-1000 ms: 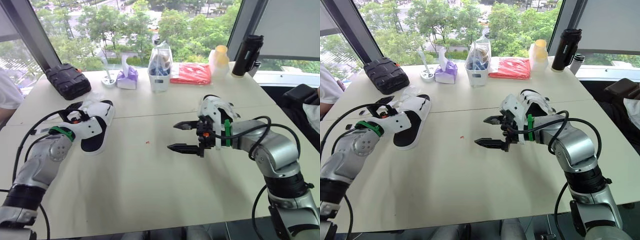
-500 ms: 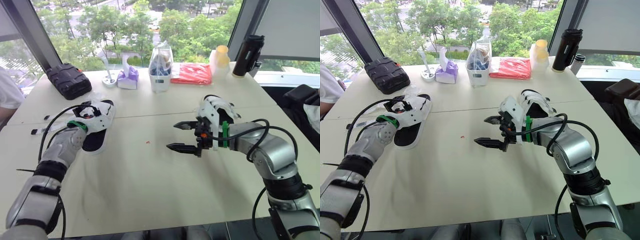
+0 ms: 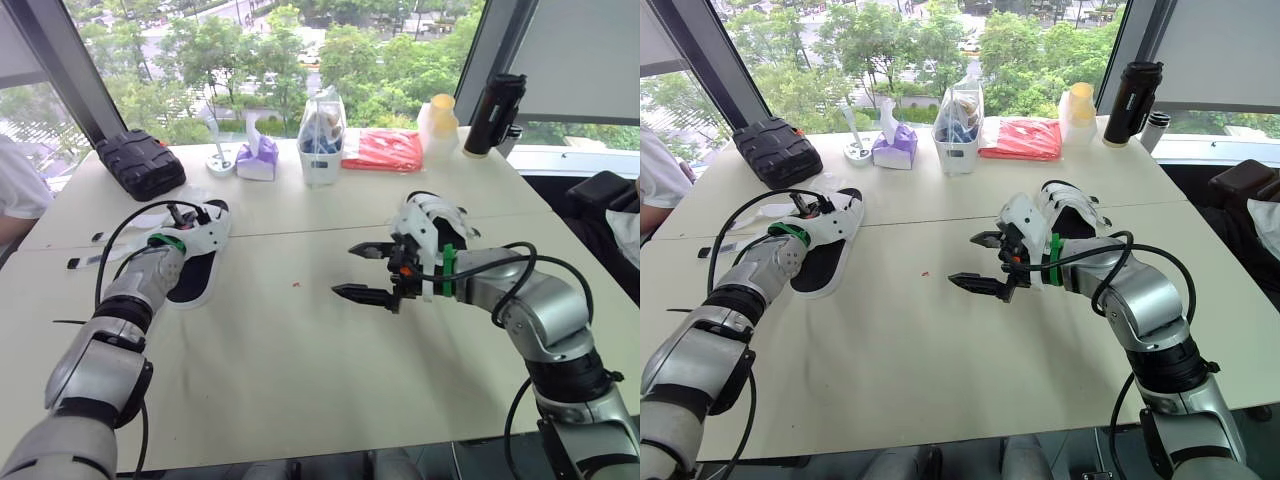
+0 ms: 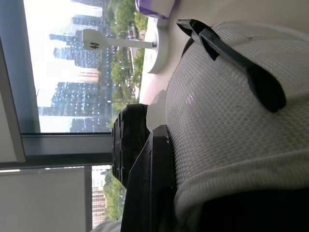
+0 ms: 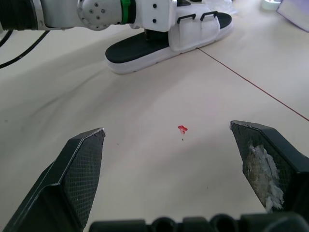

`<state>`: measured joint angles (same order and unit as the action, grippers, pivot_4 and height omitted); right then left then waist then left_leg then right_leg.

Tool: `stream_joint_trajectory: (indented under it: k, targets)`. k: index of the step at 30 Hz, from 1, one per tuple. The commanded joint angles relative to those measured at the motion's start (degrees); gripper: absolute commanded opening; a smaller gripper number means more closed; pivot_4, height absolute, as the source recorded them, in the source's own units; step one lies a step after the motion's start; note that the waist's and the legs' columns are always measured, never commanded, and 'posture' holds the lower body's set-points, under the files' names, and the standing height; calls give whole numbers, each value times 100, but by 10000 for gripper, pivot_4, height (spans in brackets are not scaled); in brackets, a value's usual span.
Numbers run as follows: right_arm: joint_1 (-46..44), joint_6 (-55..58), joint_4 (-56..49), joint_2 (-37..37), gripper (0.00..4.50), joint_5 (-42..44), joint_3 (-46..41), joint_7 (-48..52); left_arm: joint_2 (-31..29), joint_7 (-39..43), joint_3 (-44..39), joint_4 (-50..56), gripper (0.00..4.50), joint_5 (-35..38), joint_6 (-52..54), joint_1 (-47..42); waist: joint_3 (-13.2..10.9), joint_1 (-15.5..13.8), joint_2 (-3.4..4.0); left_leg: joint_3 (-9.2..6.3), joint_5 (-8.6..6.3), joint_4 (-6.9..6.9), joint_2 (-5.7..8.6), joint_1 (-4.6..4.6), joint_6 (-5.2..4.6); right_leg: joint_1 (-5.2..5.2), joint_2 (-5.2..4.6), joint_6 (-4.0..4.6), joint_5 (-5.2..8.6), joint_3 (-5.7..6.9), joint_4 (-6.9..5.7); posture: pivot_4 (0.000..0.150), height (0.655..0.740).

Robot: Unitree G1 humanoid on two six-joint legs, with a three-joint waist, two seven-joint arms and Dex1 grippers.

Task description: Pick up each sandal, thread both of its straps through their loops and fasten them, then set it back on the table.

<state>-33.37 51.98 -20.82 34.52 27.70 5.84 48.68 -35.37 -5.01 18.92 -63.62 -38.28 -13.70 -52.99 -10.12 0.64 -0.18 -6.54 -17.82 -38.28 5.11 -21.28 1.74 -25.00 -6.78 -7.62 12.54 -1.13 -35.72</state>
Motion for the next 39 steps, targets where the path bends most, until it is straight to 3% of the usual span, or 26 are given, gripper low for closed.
stream_joint_trajectory:
  k: [1, 10, 14, 20, 29, 39]
  targets:
    - [-29, -133, -174, 2, 45000, 78, -94, -51, -16, -38, 1, 83, 315, 155, -430, 94, 0, 0, 0, 0, 2, 0, 0, -1, 3, -2, 0, 0, 0, 0, -1, 1500, 7400]
    - [-116, -368, 126, 306, 45000, 14, -201, 99, -522, 981, 145, 2255, 315, 529, -3107, 685, -4, -89, -7, -3, 4, -5, 4, -37, 7, -26, -8, 0, 0, -2, 17, 1500, 7400]
    - [-112, -435, 275, 656, 45000, 113, -374, 373, -733, 1983, 540, 2937, 315, 1338, -4695, 916, -5, -67, -8, 0, 4, -4, 1, -47, 7, -40, -6, 1, -1, -1, 22, 1500, 7400]
    - [-39, -459, 321, 1136, 45000, 323, -602, 819, -854, 2557, 743, 2963, 315, 1542, -5749, 907, -5, -15, -8, 4, 4, -4, -1, -50, 5, -40, -4, 0, -1, 0, 23, 1500, 7400]
    - [-35, -580, 359, 1390, 45000, 318, -678, 891, -683, 1893, 370, 2534, 315, -383, -7083, 724, -5, -2, -8, 19, 5, -5, -1, -46, 2, -34, -3, 0, -1, 1, 20, 1500, 7400]
    - [82, -574, 192, 1291, 45000, 310, -625, 702, -537, -134, 432, 2771, 315, -2449, -6068, 392, -5, -22, -9, 26, 11, -11, 3, -45, -10, -22, -3, -11, -7, 1, 21, 1500, 7400]
